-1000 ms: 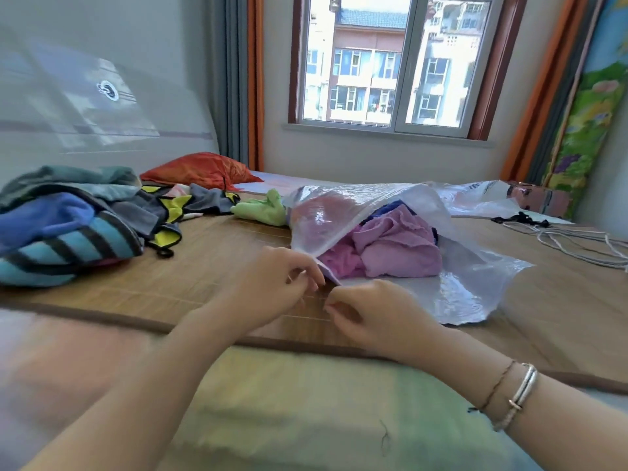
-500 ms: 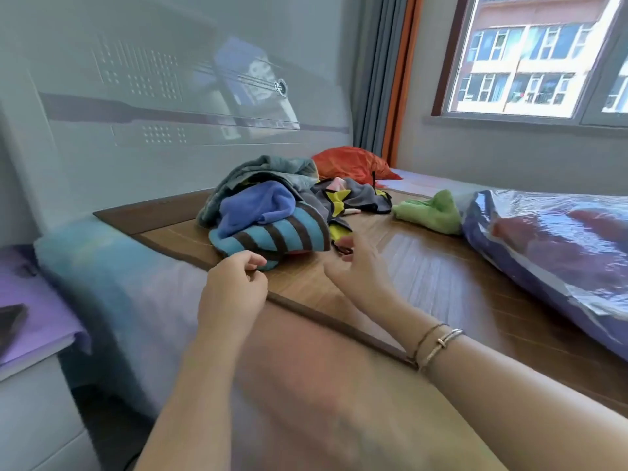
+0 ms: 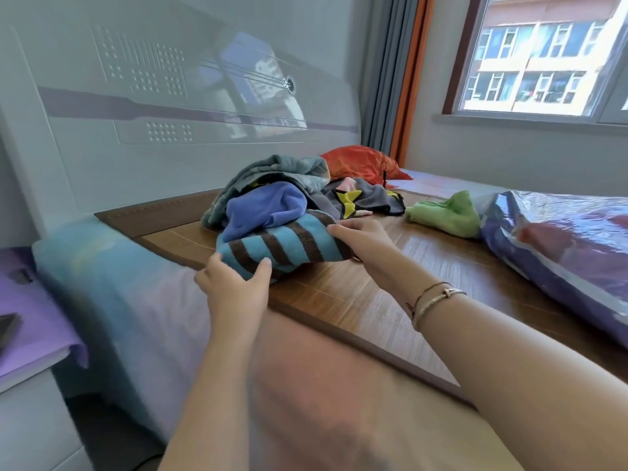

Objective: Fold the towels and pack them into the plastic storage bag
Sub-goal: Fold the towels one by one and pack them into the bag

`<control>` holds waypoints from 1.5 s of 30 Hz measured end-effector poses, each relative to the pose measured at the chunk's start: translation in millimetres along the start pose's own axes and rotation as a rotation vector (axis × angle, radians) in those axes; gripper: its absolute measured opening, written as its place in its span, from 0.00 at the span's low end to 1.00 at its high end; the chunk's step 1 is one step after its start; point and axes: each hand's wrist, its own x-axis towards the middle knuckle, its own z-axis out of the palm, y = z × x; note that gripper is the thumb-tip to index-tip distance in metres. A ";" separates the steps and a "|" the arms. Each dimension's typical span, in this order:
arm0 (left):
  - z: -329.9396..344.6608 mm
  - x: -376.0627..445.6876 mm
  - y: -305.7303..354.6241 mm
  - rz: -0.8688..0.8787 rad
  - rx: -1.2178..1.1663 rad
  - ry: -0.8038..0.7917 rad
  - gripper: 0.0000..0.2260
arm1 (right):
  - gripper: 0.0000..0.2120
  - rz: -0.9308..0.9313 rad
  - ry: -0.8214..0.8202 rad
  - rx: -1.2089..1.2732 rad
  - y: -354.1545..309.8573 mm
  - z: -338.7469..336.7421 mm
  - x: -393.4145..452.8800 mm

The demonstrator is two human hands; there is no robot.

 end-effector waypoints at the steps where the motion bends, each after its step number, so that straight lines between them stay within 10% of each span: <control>1: 1.3 -3.5 3.6 -0.058 -0.048 0.006 0.33 | 0.07 -0.004 -0.015 0.014 -3.8 -4.2 -7.1; 8: 11.8 -23.8 7.5 -0.369 -0.564 -0.182 0.31 | 0.04 0.028 0.046 0.224 -38.6 -58.5 -57.7; 26: 10.3 -135.0 102.8 0.242 -0.559 -0.458 0.07 | 0.34 -0.118 -0.067 0.449 -57.6 -184.6 -208.9; 37: 1.8 -224.1 175.6 0.655 -0.400 -0.606 0.04 | 0.16 -0.024 -0.059 -0.512 -104.7 -273.2 -320.2; 45: 29.2 -285.9 177.4 0.397 -0.315 -1.272 0.26 | 0.17 0.026 0.280 0.061 -88.4 -342.2 -378.8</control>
